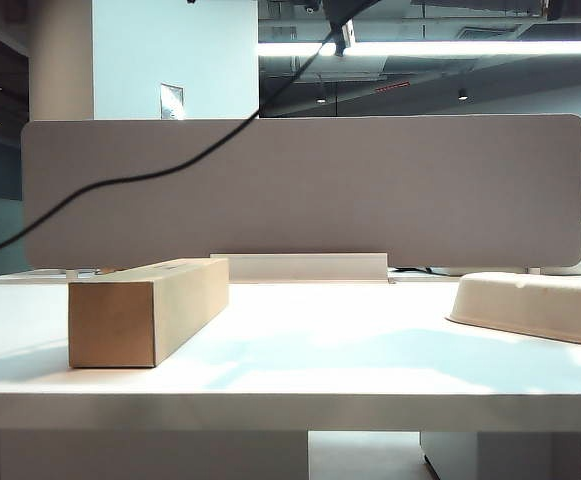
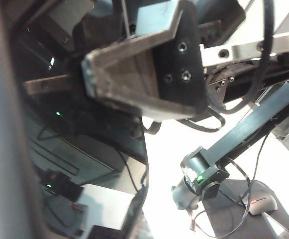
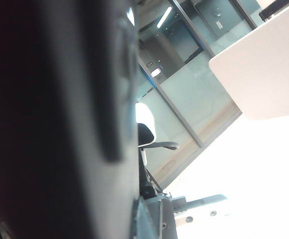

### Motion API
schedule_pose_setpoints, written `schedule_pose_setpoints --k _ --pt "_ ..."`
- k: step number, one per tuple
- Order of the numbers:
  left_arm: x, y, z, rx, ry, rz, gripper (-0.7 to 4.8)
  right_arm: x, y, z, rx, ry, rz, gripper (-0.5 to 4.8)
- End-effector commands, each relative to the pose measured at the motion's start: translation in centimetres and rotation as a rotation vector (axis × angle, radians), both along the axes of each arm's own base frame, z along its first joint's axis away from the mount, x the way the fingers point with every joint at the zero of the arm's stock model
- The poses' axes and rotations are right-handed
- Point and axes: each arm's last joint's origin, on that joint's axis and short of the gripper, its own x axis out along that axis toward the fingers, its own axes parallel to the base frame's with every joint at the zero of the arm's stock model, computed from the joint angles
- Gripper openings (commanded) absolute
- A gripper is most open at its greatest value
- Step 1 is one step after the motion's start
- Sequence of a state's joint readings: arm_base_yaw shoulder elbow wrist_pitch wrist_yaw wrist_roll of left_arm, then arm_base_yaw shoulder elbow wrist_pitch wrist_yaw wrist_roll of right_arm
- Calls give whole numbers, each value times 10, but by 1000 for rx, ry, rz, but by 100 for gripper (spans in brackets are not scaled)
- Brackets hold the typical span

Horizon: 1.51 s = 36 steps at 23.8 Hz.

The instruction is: Pick up the charging cable and the phone, plug the charging cable into the charging port on the phone, and finally place them back on the table.

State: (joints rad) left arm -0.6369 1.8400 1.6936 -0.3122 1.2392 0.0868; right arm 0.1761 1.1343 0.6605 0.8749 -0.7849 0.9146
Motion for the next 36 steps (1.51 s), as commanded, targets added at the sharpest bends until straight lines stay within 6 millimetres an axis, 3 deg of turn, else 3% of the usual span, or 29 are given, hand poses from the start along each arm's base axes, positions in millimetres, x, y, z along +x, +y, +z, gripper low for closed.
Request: schedule_pose_setpoints --k 1,5,8,10,13,16,20,22,23,25,31,36 --pt "-1 -1 13 -42 -60 14 -6 -1 5 -4 -37 23 90 -5" --pt "1 5 6 25 0 59 -1 1 4 -6 -46 6 19 -5" --pt "6 15 3 53 43 82 99 4 4 -13 -94 37 -48 -5" --pt "8 18 0 78 71 96 104 7 3 -17 -116 49 -102 -5" --pt "7 25 -5 127 137 109 220 11 -3 -20 -108 70 -205 -5" --pt "6 33 -10 171 165 116 251 15 -15 -21 -97 101 -321 -5" --pt "6 51 -14 257 174 187 234 20 -29 -32 -120 210 -386 -5" --pt "9 69 -10 292 196 249 144 20 -31 -41 -167 289 -415 -5" --pt "7 78 -7 315 179 279 57 20 -31 -47 -196 332 -431 -5" --pt "6 93 0 358 156 357 12 23 -31 -56 -215 400 -447 -5" --pt "-18 114 24 523 -25 535 -6 40 -31 -94 -269 596 -459 -5" --pt "-35 122 42 502 -71 551 -6 48 -32 -128 -318 721 -526 -5"
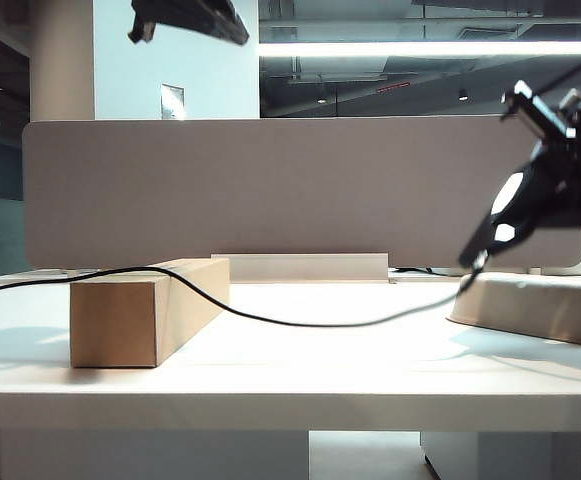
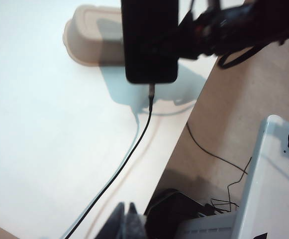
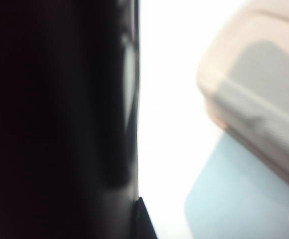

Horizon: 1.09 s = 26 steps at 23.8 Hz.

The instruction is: Pick up the charging cable and the phone, plug the charging cable into the charging port on the phone, and finally place them back on the table.

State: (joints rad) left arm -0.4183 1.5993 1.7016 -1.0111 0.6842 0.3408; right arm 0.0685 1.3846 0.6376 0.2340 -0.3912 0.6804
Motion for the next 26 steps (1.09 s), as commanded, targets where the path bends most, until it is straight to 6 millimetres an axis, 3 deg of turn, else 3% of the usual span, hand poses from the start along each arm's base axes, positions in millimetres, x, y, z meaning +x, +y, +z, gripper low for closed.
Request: schedule_pose_setpoints --k 1,8,11,19,21,23,26 --pt "-9 4 10 -3 -46 -8 -6 5 -1 -10 -21 8 -28 -5" --pt "-15 11 12 121 -81 73 -6 14 -1 -30 -33 49 -47 -5" --pt "-27 20 15 119 -140 90 -6 15 -3 -33 -36 56 -57 -5" --pt "-64 51 -9 164 -200 198 -6 18 -7 -55 -29 172 -115 -3" --pt "-71 54 -4 153 -221 201 -6 17 -9 -58 -45 200 -146 8" --pt "-80 58 3 138 -259 210 -6 16 -9 -60 -63 219 -167 64" --pt "-92 66 1 126 -341 287 -6 15 -10 -61 -67 233 -169 65"
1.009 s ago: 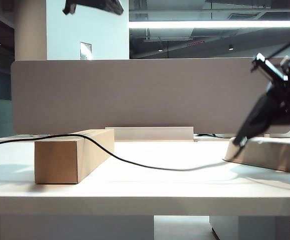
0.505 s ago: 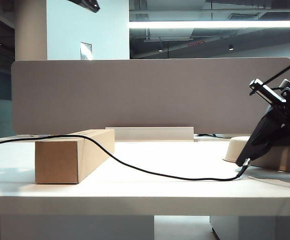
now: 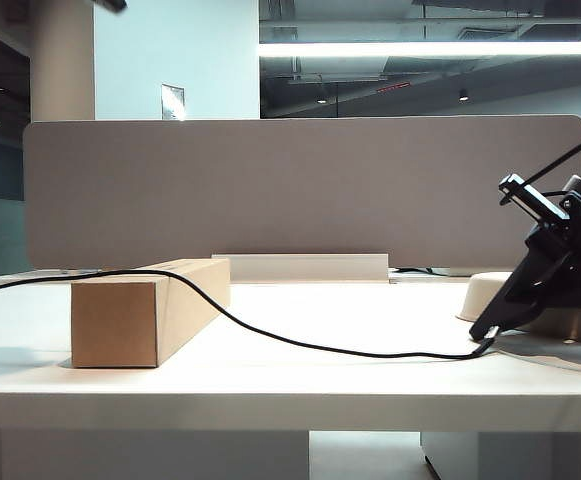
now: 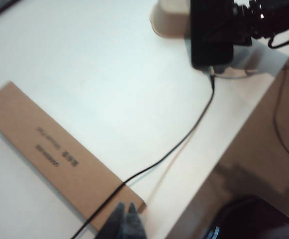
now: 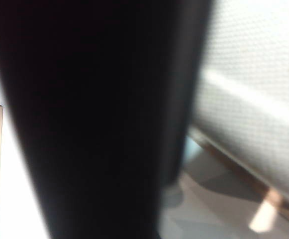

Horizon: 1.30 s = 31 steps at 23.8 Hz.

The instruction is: Pick up the charging cable and the phone, plug the charging cable into the charging port on the phone, and finally place them back on the table.

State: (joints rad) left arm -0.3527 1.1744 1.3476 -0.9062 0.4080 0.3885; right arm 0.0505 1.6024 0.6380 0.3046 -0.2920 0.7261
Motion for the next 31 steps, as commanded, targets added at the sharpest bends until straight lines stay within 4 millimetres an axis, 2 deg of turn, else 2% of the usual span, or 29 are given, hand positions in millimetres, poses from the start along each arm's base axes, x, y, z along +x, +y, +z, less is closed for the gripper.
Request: schedule_pose_setpoints --k 1,3,6,8,10,11,13,17,19,26,31 --pt "-11 8 -6 -24 -93 74 -6 -4 -3 -9 -37 77 -43 65" --pt "-22 13 -25 -64 -143 137 -6 -5 -3 -9 -41 86 -45 77" --pt "-37 19 -52 -101 -182 207 -6 -6 -3 -10 -44 99 -47 156" --pt "-48 24 -71 -131 -192 240 -6 -7 -3 -11 -46 114 -47 160" --pt "-55 26 -88 -169 -174 268 -6 -8 -3 -12 -46 124 -47 220" --pt "-60 28 -99 -204 -147 294 -6 -8 -3 -12 -47 133 -46 306" --pt "-65 30 -114 -240 -152 317 -6 -10 -3 -14 -51 158 -44 367" --pt "-74 36 -139 -248 -223 402 -6 -14 -4 -16 -80 197 -16 370" --pt "-78 37 -146 -310 -239 424 -6 -16 -4 -14 -88 205 -7 370" --pt "-85 43 -192 -335 -254 520 -6 -27 -6 7 -158 179 -7 370" --pt "-89 46 -203 -334 -304 568 -6 -39 -7 29 -196 133 12 370"
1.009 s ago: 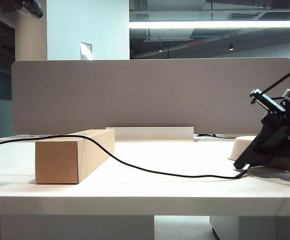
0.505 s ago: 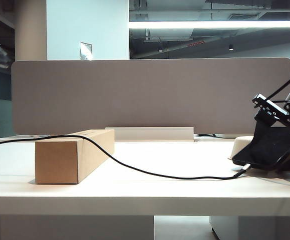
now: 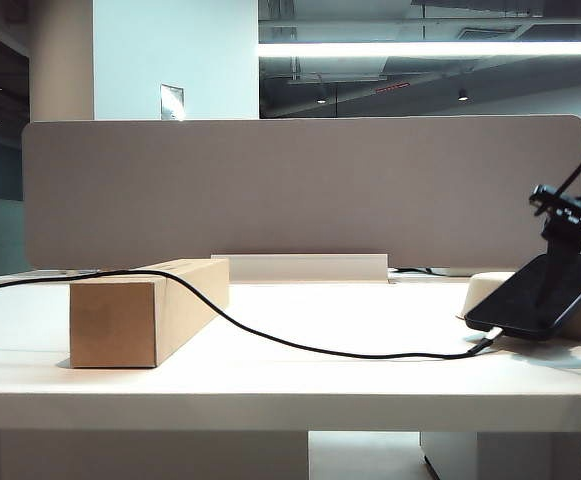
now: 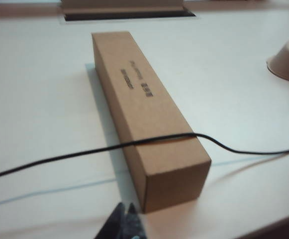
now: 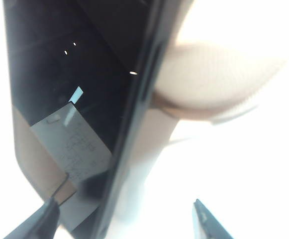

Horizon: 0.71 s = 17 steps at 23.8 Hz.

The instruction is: Pick up the charging cable and the phone, plug the charging cable into the charging port on the phone, and finally place them back on the table.

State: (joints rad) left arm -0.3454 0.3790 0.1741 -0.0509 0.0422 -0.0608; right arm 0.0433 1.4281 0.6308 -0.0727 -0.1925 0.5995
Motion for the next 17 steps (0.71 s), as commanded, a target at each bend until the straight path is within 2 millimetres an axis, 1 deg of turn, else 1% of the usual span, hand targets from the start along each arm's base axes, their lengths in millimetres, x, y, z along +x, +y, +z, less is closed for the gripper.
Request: schedule_pose_setpoints --k 1,4,5,6,7,9,11,12,14,17 --pt "0 1 -4 -1 -35 40 -6 -8 -1 18 -31 -55 14 369" --pt "0 1 -7 1 -30 42 -6 -15 -1 34 -46 -117 32 369" --pt "0 1 -10 2 -29 44 -6 -21 -1 44 -61 -160 46 368" --pt "0 1 -11 4 -26 48 -6 -28 -2 55 -77 -203 57 349" --pt "0 1 -11 4 -28 48 -6 -32 -2 62 -89 -230 62 312" --pt "1 1 -11 0 -39 49 -6 -42 -3 73 -124 -275 60 245" --pt "1 1 -10 -3 -52 56 -6 -51 -4 82 -155 -310 59 196" --pt "1 1 -9 -4 -57 61 -6 -56 -5 86 -177 -327 53 174" --pt "1 1 -9 -5 -58 62 -6 -66 -6 93 -206 -356 36 151" --pt "1 1 -9 -6 -58 60 -6 -83 -7 96 -219 -420 25 89"
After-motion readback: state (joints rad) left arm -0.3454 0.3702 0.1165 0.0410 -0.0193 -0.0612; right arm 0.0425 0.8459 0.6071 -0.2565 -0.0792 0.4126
